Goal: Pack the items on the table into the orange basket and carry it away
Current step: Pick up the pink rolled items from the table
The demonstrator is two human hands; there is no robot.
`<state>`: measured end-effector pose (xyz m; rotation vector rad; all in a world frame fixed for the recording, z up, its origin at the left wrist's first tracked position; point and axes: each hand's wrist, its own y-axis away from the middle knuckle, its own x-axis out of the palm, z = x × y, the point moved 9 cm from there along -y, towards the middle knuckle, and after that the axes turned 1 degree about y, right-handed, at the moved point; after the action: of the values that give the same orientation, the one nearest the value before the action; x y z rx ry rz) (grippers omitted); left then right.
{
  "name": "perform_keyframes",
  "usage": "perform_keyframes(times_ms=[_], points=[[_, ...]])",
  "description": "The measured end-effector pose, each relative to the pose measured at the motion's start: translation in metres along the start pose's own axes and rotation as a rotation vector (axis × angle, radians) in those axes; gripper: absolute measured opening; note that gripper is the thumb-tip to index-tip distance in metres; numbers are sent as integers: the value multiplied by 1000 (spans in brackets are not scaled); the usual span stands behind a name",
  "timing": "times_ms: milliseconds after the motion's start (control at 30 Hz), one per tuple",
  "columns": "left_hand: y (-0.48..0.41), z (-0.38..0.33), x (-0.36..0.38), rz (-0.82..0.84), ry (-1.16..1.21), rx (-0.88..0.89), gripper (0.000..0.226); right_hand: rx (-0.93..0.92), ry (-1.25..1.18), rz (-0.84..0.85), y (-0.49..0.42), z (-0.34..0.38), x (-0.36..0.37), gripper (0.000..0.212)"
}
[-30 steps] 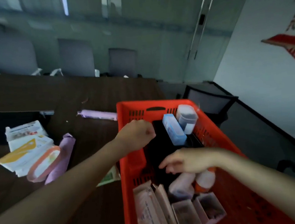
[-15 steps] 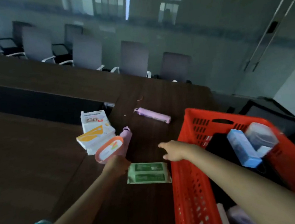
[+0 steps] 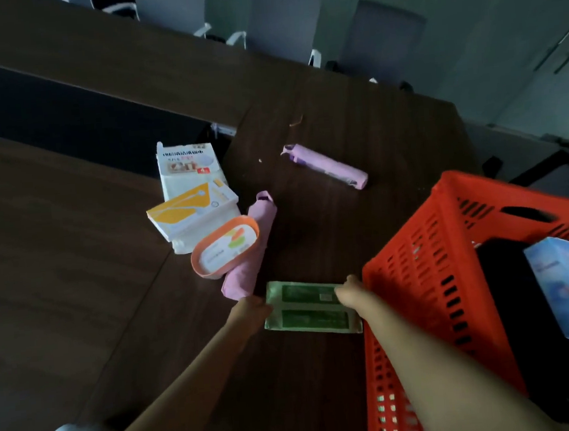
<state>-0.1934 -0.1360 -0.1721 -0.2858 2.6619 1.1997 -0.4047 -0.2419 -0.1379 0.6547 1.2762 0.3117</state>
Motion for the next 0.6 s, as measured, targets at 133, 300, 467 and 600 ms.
perform_keyframes(times_ms=[133,300,467,600], points=[[-12,7,16,101,257,-75,40,121,-143,-44,-14,-22,13,47],[-9,-8,18,77,229,-76,30,204,-478,-37,-5,-18,11,44],[19,-56,-7,-6,342,53,24,84,-613,-150,26,9,-55,39],[82,-124,-37,-40,451,285,22,-127,-664,-219,67,40,-138,40]])
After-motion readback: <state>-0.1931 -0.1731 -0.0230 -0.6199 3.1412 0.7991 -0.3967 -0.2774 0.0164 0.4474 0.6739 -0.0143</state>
